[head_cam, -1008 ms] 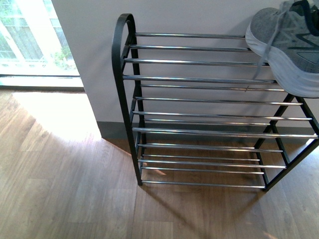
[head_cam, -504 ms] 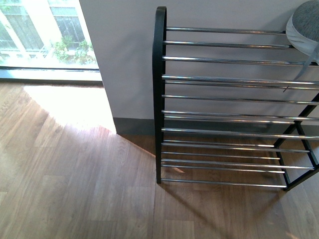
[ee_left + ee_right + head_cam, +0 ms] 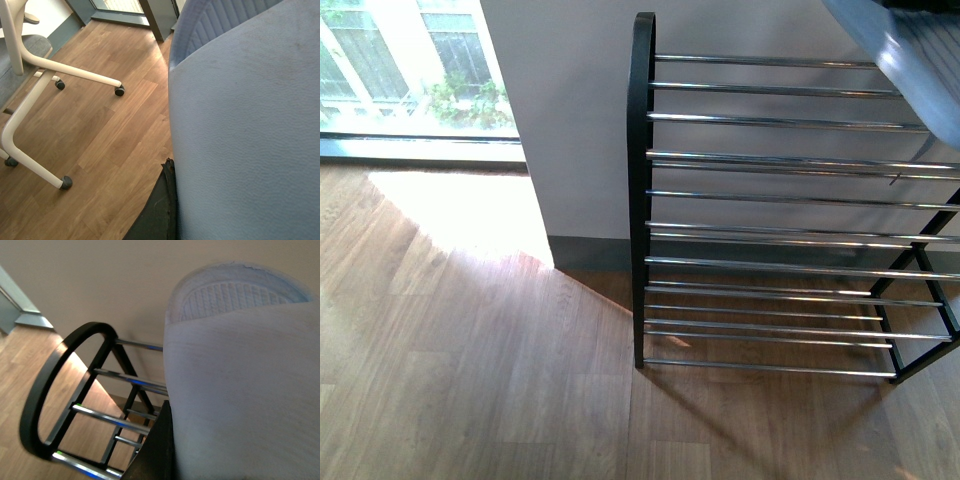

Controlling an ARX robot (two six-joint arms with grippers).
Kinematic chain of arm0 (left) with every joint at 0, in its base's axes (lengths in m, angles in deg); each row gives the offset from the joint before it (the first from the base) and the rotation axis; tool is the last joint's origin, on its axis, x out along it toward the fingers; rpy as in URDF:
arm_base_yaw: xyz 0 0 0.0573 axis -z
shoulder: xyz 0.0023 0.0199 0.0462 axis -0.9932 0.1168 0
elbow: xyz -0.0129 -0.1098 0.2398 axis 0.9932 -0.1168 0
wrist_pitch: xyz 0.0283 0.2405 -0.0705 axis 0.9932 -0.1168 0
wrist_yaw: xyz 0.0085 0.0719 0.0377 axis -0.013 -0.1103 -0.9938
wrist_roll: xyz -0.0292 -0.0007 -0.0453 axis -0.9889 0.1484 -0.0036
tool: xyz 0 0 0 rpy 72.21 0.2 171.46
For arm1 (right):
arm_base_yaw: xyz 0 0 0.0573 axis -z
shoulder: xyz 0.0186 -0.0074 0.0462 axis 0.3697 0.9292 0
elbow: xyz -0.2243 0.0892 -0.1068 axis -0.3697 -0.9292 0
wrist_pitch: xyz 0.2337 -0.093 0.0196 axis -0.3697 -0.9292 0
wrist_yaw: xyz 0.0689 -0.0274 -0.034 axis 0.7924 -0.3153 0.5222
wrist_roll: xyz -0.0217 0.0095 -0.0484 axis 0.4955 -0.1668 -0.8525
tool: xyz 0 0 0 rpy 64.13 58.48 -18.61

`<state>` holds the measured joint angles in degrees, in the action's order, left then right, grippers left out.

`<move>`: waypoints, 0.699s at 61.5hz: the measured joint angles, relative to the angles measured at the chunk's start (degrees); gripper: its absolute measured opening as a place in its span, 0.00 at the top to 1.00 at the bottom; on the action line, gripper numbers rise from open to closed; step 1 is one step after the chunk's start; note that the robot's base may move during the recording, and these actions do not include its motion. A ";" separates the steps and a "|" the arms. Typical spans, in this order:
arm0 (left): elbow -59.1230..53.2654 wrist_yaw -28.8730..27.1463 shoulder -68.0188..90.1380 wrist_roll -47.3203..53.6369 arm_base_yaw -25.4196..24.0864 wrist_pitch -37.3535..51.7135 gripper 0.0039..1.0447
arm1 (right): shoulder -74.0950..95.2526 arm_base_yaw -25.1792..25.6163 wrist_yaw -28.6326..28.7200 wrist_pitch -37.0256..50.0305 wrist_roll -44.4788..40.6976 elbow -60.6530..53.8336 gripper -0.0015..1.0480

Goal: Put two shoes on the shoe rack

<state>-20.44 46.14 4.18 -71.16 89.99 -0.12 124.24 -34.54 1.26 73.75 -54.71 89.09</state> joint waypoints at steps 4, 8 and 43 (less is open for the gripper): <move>0.00 0.00 0.00 0.00 0.00 0.00 0.98 | 2.99 0.48 -1.62 -1.99 1.64 3.04 0.98; 0.00 0.00 0.00 0.00 0.00 0.00 0.98 | 5.42 0.92 -2.32 -3.65 3.45 5.25 0.98; 0.00 0.00 0.00 0.00 0.00 0.00 0.98 | 20.02 1.68 -6.54 -7.91 8.70 16.98 0.98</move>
<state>-20.44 46.14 4.18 -71.16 89.99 -0.12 144.26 -32.85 -5.27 65.84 -46.01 106.07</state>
